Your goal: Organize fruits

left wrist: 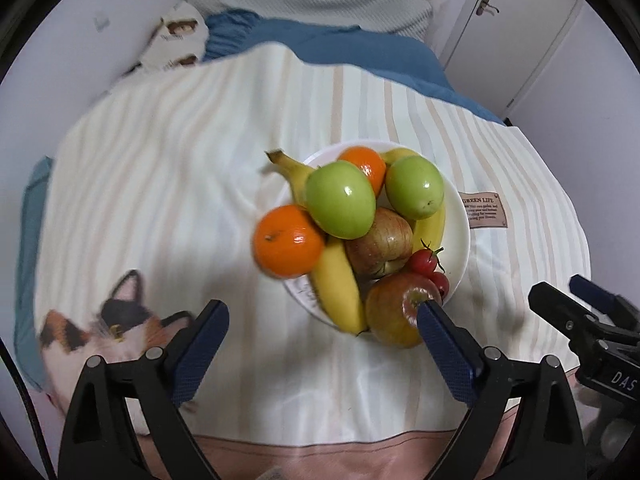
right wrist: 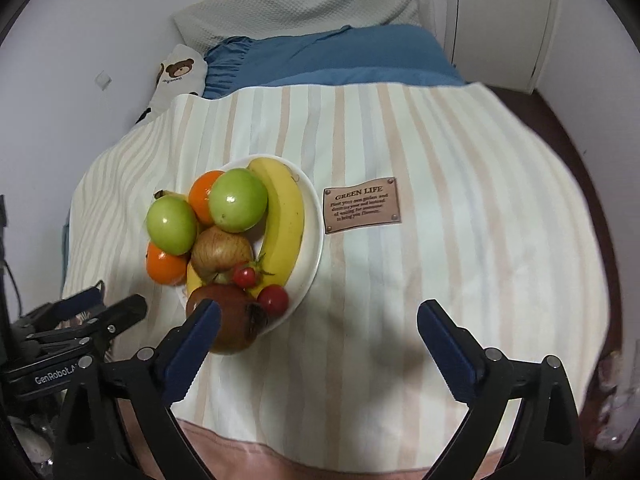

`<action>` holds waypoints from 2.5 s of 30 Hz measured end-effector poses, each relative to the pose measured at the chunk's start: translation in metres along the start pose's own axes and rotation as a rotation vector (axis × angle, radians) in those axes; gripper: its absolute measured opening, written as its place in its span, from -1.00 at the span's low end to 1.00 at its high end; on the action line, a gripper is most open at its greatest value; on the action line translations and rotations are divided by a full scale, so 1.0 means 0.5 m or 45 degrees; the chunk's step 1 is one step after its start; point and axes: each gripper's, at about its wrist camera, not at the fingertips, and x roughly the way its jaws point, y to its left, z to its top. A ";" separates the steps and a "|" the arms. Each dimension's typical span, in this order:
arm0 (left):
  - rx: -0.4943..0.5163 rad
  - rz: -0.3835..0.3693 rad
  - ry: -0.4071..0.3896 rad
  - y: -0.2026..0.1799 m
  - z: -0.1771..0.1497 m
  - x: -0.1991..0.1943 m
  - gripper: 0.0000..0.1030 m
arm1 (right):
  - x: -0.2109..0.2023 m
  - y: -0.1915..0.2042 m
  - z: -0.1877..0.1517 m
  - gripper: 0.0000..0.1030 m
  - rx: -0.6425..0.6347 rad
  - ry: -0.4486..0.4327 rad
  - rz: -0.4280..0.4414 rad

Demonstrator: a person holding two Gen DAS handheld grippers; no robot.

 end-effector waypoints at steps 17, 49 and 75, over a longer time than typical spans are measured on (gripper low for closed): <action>0.042 0.060 -0.198 -0.046 -0.077 -0.326 0.87 | -0.356 0.081 -0.100 0.98 -0.137 -0.239 0.036; 0.032 0.145 -0.363 -0.057 -0.097 -0.430 0.99 | -0.457 0.073 -0.112 1.00 -0.101 -0.361 -0.041; 0.029 0.183 -0.324 -0.050 -0.073 -0.361 0.99 | -0.363 0.060 -0.072 1.00 -0.078 -0.313 -0.078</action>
